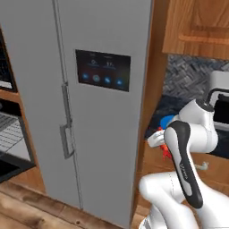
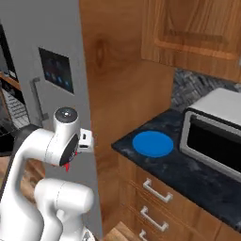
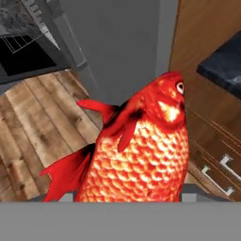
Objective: Place the fish on the rack of the oven, and slide the rack back inside. Close the oven door.
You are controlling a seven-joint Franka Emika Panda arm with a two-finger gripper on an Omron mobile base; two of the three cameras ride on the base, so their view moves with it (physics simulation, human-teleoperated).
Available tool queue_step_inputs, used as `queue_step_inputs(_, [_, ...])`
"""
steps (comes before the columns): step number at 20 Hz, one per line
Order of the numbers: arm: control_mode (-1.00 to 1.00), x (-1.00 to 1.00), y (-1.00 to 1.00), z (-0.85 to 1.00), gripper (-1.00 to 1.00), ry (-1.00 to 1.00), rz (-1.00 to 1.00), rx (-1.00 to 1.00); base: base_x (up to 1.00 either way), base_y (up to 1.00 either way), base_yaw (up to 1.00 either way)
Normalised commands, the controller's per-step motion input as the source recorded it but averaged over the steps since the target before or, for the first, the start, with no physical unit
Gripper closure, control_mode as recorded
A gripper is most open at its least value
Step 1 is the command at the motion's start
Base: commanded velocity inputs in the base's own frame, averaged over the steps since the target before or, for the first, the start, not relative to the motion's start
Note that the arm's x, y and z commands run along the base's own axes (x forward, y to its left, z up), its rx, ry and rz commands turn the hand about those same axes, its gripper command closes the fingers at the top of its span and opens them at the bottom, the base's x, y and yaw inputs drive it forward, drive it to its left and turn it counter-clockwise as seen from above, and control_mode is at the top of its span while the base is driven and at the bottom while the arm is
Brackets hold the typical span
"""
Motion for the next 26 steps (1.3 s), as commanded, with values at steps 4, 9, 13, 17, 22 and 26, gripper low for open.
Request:
queue_step_inputs(4, [1.0,0.0,0.0,0.0,1.0,0.0,0.0,0.0,0.01,0.95,0.66])
queue_step_inputs(9, [1.0,0.0,0.0,0.0,1.0,0.0,0.0,0.0,0.33,0.79,0.52])
queue_step_inputs(13, [1.0,0.0,0.0,0.0,1.0,0.0,0.0,0.0,0.79,0.73,0.36])
queue_step_inputs(17, [1.0,0.0,0.0,0.0,1.0,0.0,0.0,0.0,0.87,0.85,0.28])
queue_step_inputs(22, [1.0,0.0,0.0,0.0,1.0,0.0,0.0,0.0,0.87,0.41,0.09])
queue_step_inputs(26, [1.0,0.0,0.0,0.0,1.0,0.0,0.0,0.0,0.53,0.23,0.0])
